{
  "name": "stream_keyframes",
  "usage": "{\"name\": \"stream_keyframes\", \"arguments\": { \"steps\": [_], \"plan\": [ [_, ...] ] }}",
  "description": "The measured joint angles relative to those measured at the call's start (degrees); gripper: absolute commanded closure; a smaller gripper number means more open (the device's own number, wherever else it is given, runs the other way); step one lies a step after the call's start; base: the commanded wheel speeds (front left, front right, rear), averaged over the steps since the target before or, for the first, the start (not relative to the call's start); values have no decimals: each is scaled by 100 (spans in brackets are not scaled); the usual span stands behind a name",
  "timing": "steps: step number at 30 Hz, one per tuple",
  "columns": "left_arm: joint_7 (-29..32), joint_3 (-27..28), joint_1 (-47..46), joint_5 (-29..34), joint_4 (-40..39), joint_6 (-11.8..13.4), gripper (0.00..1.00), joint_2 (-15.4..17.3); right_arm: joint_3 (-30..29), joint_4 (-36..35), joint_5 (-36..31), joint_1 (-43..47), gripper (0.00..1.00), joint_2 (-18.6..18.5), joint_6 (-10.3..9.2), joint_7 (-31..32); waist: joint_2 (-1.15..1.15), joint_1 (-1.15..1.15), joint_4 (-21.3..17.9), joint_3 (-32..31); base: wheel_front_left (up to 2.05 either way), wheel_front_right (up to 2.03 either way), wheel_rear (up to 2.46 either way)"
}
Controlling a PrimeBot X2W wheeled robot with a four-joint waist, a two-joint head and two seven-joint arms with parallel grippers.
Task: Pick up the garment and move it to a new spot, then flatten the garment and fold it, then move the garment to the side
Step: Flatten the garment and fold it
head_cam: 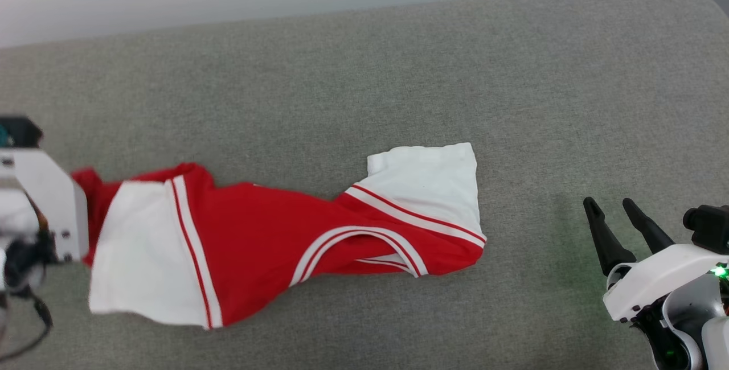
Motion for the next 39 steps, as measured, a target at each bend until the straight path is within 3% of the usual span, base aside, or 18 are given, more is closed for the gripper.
{"name": "stream_keyframes", "arguments": {
  "steps": [9, 19, 20, 21, 22, 24, 39],
  "plan": [
    [-720, -143, -1074, 419, 202, -517, 100, 42, 40, -16, 0, -13, 0, 4, -1, -2, 0, 0, -98, 69, 0, 0, 0],
    [-969, -353, -1294, 333, 1394, -694, 100, -483, 110, -3, 30, -22, 0, 4, 0, -14, 0, 0, -239, 165, 0, 0, 0],
    [-985, -367, -1294, 327, 1497, -698, 85, -506, 113, 4, 45, -22, 0, 3, -1, -18, 0, 0, -245, 160, 0, 0, 0],
    [-992, -381, -1295, 326, 1579, -719, 55, -527, 113, 9, 51, -22, 0, -2, -1, -18, 0, 0, -247, 150, 0, 0, 0],
    [-1044, -365, -1298, 312, 1640, -735, 31, -549, 113, 5, 54, -22, 0, -7, 0, -35, 0, 0, -246, 139, 0, 0, 0],
    [-1111, -345, -1334, 279, 1719, -740, 0, -567, 135, -4, 55, -21, 0, -25, -1, -58, 0, 0, -235, 108, 0, 0, 0],
    [-1764, -202, -748, 112, 1126, -688, 0, -670, 215, -135, 88, 87, 0, -180, -1, 231, 0, 0, 154, -281, 0, 0, 0]
  ]
}}
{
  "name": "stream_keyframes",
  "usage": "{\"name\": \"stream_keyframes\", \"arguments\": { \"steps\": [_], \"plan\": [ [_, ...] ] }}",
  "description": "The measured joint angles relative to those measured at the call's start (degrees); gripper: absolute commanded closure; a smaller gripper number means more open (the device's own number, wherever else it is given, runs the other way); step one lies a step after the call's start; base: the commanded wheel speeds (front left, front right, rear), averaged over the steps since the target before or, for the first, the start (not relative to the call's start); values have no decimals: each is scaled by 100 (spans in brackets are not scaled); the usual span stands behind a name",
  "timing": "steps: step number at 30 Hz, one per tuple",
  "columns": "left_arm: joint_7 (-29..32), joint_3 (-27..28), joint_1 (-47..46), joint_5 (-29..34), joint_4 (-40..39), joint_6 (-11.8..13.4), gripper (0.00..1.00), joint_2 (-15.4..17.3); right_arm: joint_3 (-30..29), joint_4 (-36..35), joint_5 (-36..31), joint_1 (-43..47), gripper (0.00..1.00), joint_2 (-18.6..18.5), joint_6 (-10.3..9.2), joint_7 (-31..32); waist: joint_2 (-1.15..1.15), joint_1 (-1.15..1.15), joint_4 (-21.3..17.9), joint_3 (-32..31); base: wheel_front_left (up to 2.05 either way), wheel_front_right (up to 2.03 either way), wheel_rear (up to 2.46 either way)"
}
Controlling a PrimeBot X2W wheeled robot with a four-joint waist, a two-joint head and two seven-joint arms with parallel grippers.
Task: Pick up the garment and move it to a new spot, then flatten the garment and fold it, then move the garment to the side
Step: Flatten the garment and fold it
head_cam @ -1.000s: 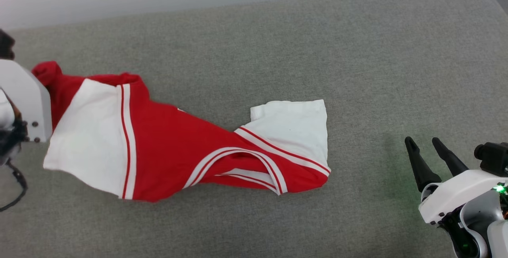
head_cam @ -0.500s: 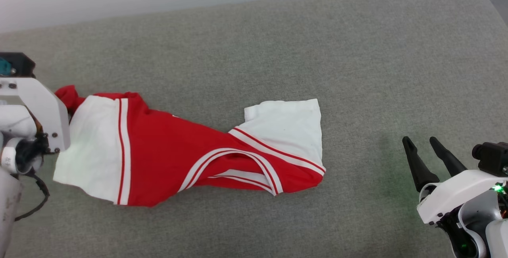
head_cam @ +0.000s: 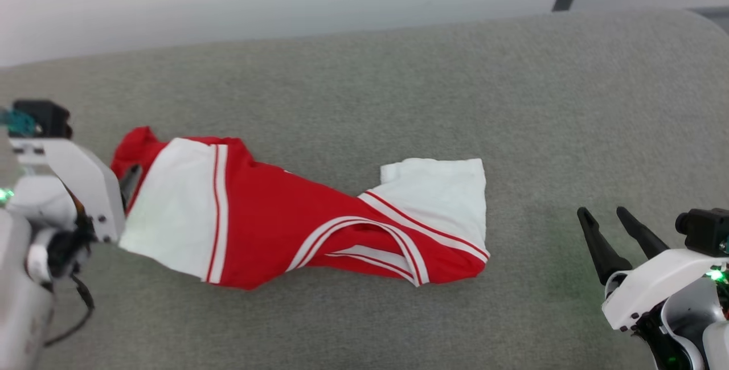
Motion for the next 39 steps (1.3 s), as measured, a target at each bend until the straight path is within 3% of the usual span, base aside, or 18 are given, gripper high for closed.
{"name": "stream_keyframes", "arguments": {
  "steps": [5, 15, 30, 39],
  "plan": [
    [-124, 18, 495, -134, -354, 105, 0, -116, -55, -51, -3, 86, 0, -8, 0, 97, 0, 0, 193, -171, 0, 0, 0],
    [296, -54, 792, -355, -517, 222, 0, -175, -81, -291, -37, 121, 0, -3, 0, 296, 0, 0, 530, -238, 0, 0, 0],
    [728, -145, 442, -545, 271, 142, 0, -218, 8, -541, 53, 9, 0, -53, 0, 261, 0, 0, 280, 351, 0, 0, 0],
    [778, -56, 261, -880, 549, -104, 0, -361, -10, -547, 55, 6, 0, -77, 0, 263, 0, 0, 198, 396, 0, 0, 0]
  ]
}}
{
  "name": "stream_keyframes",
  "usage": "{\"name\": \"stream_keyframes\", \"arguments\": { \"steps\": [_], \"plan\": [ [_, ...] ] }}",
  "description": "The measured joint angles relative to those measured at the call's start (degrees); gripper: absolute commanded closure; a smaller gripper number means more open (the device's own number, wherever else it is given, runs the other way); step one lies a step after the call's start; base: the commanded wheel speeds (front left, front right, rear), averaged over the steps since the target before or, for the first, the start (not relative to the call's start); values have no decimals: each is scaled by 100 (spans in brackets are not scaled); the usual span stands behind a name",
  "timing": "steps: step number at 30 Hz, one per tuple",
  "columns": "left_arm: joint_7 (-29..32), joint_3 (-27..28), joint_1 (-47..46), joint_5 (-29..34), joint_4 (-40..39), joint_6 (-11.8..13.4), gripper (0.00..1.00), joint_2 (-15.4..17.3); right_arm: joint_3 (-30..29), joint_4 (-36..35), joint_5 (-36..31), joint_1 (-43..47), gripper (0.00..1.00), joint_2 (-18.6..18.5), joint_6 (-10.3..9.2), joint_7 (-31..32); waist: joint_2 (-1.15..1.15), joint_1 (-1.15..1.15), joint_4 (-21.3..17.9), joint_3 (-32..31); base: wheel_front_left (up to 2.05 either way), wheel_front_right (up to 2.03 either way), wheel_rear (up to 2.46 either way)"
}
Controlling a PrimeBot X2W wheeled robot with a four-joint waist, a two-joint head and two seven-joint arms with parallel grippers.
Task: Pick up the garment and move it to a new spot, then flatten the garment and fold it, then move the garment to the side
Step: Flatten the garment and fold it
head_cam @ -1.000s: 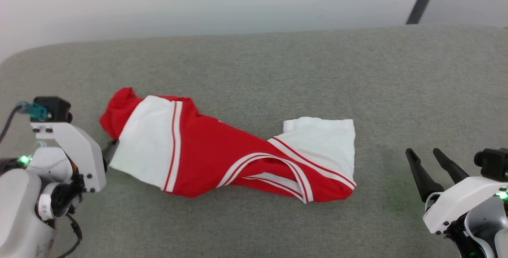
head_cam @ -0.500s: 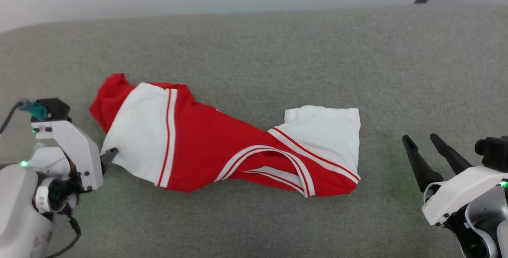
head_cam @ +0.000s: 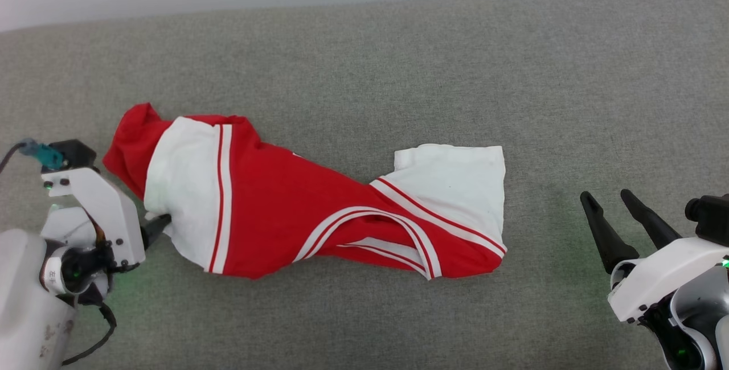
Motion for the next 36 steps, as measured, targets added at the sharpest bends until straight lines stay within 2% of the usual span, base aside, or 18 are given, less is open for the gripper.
{"name": "stream_keyframes", "arguments": {
  "steps": [6, 7, 8, 9, 15, 21, 27, 31, 36],
  "plan": [
    [218, -25, -58, -169, 27, -100, 0, -63, -23, -23, -15, 4, 0, 2, 0, 22, 0, 0, 36, -7, 0, 0, 0],
    [244, -29, -68, -181, 35, -100, 48, -78, -25, -26, -16, 4, 0, 2, 0, 30, 0, 0, 42, -4, 0, 0, 0],
    [249, -32, -81, -182, 54, -100, 83, -91, -26, -34, -20, 4, 0, 2, 0, 31, 0, 0, 48, 2, 0, 0, 0],
    [248, -31, -96, -183, 80, -99, 100, -108, -27, -40, -26, 4, 0, 3, 0, 38, 0, 0, 54, 10, 0, 0, 0],
    [202, 51, -204, -304, 233, -35, 100, -213, -16, -54, -41, -23, 0, 4, 1, 56, 0, 0, 54, 61, 0, 0, 0],
    [458, 114, -239, -422, 114, 110, 100, -80, -49, -66, -44, -35, 0, -20, 0, 90, 0, 0, 56, 81, 0, 0, 0],
    [662, 216, -64, -460, -330, 322, 100, 194, -58, -118, -55, -116, 0, -51, 0, 245, 0, 0, 138, 76, 0, 0, 0],
    [766, 265, 101, -477, -705, 463, 100, 326, 48, -190, 25, -166, 0, -167, 0, 498, 0, 0, 225, 74, 0, 0, 0],
    [813, 249, 249, -492, -1099, 568, 100, 344, 321, -240, 300, -374, 0, -407, 0, 1129, 0, 0, 376, 91, 0, 0, 0]
  ]
}}
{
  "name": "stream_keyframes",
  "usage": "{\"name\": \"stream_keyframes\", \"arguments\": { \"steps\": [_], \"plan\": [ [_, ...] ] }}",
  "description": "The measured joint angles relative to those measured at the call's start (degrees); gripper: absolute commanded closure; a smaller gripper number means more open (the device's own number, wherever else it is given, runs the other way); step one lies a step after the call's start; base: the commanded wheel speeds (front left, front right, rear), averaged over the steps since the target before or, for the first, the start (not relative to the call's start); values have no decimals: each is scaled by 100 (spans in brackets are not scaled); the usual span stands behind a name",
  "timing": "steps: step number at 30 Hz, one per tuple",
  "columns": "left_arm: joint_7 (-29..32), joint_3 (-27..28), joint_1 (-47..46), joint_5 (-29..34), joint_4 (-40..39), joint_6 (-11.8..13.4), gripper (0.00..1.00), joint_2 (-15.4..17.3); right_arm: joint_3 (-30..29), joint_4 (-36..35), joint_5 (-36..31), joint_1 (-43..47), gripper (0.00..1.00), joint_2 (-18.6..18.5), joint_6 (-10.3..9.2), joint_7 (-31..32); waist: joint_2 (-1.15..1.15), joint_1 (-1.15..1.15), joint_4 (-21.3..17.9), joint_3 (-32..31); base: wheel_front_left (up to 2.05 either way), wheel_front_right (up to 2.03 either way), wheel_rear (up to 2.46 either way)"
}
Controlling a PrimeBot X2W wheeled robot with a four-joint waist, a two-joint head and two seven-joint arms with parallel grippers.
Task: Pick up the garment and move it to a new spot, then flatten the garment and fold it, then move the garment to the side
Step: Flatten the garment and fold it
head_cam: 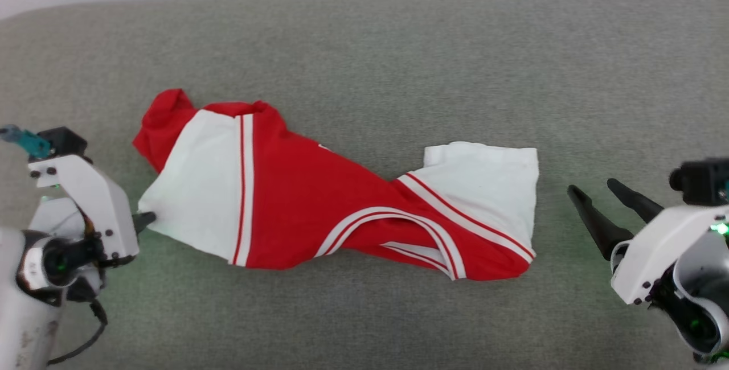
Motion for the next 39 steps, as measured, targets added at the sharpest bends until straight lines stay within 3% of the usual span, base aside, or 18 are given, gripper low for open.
{"name": "stream_keyframes", "arguments": {
  "steps": [9, 24, 25, 31, 39],
  "plan": [
    [-75, -190, -34, 11, -193, -14, 100, -315, 336, 623, 156, -846, 0, -313, -1, 966, 0, 0, 331, 123, 0, 0, 0],
    [-211, -458, -380, 38, 214, -272, 100, -682, 722, 2068, 34, -1870, 1, -281, 2, 1782, 0, 0, 751, 321, 0, 0, 0],
    [-220, -463, -400, 37, 252, -294, 100, -689, 714, 2173, 10, -1938, 100, -268, 5, 1857, 0, 0, 758, 328, 0, 0, 0],
    [-296, -487, -513, 36, 435, -394, 100, -736, 664, 2658, -158, -2286, 100, -265, 4, 2058, 0, 0, 752, 354, 0, 0, 0],
    [-301, -470, -706, 19, 614, -463, 100, -716, 523, 2924, 219, -2576, 100, -187, 7, 2283, 0, 0, 674, 282, 0, 0, 0]
  ]
}}
